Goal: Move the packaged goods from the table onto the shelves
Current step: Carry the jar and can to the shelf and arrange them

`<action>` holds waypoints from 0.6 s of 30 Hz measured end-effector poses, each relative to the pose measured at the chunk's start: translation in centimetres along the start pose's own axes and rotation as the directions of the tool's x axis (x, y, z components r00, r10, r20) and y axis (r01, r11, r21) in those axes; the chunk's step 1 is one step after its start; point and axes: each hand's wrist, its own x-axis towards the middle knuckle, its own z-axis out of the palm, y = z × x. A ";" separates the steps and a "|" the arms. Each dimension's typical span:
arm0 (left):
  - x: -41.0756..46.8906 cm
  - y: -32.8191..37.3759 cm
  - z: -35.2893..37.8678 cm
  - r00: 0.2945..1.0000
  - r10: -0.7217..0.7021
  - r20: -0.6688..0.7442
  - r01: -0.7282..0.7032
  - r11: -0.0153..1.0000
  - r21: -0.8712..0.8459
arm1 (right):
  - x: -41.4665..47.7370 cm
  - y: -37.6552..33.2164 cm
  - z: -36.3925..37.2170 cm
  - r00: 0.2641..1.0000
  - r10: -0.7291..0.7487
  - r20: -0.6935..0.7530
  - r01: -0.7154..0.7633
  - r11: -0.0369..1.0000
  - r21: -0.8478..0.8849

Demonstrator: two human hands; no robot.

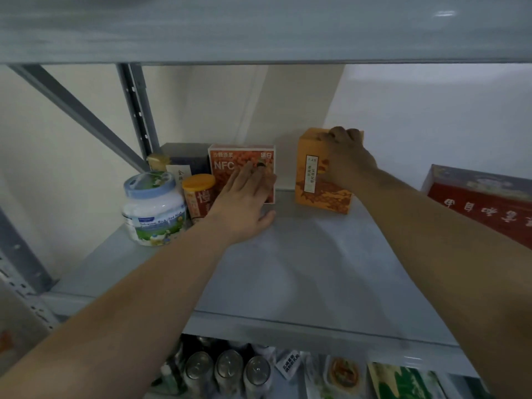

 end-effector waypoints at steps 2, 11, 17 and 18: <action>-0.1 0.3 0.5 1.000 -0.020 0.005 0.020 1.000 0.007 | 0.2 0.4 0.3 0.999 -0.045 -0.016 0.046 0.998 0.046; 0.6 1.1 1.0 0.988 -0.138 0.065 0.137 0.990 0.021 | 1.4 -0.4 1.5 0.989 -0.132 -0.071 0.142 0.976 0.167; -0.1 0.8 1.0 0.995 -0.099 0.027 0.098 0.994 0.049 | 2.1 -1.8 1.9 0.981 -0.177 -0.079 0.187 0.970 0.153; -0.3 0.6 0.8 0.996 -0.089 0.014 0.088 0.995 0.053 | 2.0 -1.9 1.9 0.981 -0.178 -0.072 0.186 0.973 0.133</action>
